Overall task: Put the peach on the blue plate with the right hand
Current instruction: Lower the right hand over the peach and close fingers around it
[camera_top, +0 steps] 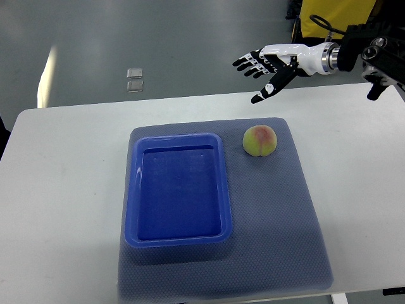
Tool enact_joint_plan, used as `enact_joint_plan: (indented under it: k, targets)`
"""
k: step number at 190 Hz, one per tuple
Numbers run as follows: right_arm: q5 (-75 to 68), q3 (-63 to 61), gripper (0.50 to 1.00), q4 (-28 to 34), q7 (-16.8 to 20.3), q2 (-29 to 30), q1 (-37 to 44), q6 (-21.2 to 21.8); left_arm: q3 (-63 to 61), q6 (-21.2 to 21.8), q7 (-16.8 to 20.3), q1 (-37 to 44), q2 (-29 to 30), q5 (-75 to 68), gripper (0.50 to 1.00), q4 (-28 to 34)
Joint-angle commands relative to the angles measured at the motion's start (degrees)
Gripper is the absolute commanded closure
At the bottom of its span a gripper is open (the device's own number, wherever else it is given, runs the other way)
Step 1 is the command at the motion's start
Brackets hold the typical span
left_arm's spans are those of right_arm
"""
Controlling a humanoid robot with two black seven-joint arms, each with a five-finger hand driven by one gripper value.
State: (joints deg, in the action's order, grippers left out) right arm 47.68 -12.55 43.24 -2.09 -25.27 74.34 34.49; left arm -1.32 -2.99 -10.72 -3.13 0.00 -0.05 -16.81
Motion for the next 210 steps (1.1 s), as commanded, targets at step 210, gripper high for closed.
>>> enact_joint_plan:
  k: [210]
  targets:
    - [17.4,12.9,0.579,-0.3,-2.1,6.1,-7.2,-14.7,-0.1,0.0,0.0,0.0,0.0,0.0,0.5,0.1]
